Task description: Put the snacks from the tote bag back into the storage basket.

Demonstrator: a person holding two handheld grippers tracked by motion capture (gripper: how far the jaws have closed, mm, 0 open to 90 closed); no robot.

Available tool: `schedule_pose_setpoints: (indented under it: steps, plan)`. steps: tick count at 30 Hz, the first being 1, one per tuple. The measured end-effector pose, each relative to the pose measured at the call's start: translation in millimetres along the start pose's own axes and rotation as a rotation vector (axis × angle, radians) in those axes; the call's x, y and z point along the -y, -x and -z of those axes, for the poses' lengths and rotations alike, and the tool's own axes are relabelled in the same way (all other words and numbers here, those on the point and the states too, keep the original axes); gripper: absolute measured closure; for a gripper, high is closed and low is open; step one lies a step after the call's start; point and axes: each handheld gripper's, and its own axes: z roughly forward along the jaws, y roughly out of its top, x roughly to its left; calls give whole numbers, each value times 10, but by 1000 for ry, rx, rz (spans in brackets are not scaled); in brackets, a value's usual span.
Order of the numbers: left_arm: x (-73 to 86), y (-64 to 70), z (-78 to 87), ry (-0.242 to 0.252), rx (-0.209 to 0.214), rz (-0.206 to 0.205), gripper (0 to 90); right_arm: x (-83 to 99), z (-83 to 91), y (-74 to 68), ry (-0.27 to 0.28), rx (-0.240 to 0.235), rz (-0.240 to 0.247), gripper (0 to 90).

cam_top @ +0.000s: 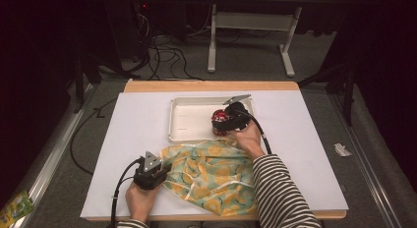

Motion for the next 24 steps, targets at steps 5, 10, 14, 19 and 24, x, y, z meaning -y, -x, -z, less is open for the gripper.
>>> schedule_pose_setpoints:
  steps: [5,10,14,19,24]
  plan:
    - [0,0,0,0,0,0,746,11,-44,-14,-23,-5,15,256]
    - [1,1,1,1,-1,0,748,34,-88,-5,-39,-18,16,256]
    - [1,2,1,1,-1,-1,748,37,-96,2,-37,-20,15,256]
    - [1,3,2,-2,-2,-1,749,39,-99,7,-40,-16,24,256]
    - [1,4,3,1,-3,-3,749,43,-117,15,-44,-12,33,252]
